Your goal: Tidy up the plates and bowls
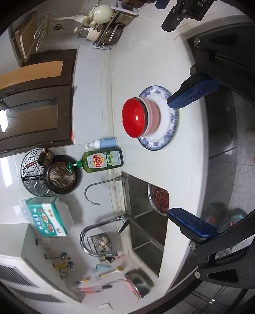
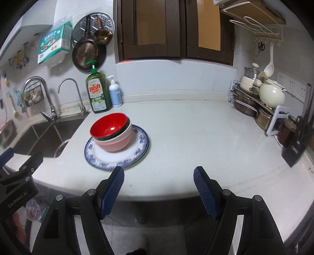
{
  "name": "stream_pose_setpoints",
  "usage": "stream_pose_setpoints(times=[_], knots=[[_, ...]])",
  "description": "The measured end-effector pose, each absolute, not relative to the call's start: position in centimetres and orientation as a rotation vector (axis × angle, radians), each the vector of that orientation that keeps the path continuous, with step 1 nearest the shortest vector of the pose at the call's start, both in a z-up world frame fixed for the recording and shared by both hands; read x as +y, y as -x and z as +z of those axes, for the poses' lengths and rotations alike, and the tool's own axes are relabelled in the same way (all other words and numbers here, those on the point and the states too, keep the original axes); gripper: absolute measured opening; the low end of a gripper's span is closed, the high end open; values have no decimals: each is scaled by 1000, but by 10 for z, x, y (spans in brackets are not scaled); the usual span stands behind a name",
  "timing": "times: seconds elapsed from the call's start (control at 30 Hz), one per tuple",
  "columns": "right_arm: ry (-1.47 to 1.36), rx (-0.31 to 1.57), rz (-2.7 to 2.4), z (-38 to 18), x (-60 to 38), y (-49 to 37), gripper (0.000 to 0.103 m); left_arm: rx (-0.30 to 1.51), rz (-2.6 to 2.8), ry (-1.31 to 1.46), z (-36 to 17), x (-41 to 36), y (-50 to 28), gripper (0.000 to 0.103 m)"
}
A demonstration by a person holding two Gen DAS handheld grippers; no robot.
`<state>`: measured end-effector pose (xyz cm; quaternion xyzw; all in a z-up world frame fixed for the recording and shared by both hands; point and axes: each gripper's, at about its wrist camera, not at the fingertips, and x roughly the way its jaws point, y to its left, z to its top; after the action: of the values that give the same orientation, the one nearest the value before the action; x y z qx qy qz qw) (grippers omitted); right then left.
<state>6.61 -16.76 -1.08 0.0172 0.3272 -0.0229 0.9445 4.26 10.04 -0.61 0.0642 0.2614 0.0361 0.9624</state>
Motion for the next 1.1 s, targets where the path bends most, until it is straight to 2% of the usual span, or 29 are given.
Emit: stream_pose_setpoints(times=[0.3, 1.1], knots=[[-67, 637, -43, -4, -163, -13, 82, 515, 63, -127, 3, 112, 0, 103], [-51, 601, -71, 9, -131, 37, 82, 487, 24, -139, 11, 138, 37, 103]])
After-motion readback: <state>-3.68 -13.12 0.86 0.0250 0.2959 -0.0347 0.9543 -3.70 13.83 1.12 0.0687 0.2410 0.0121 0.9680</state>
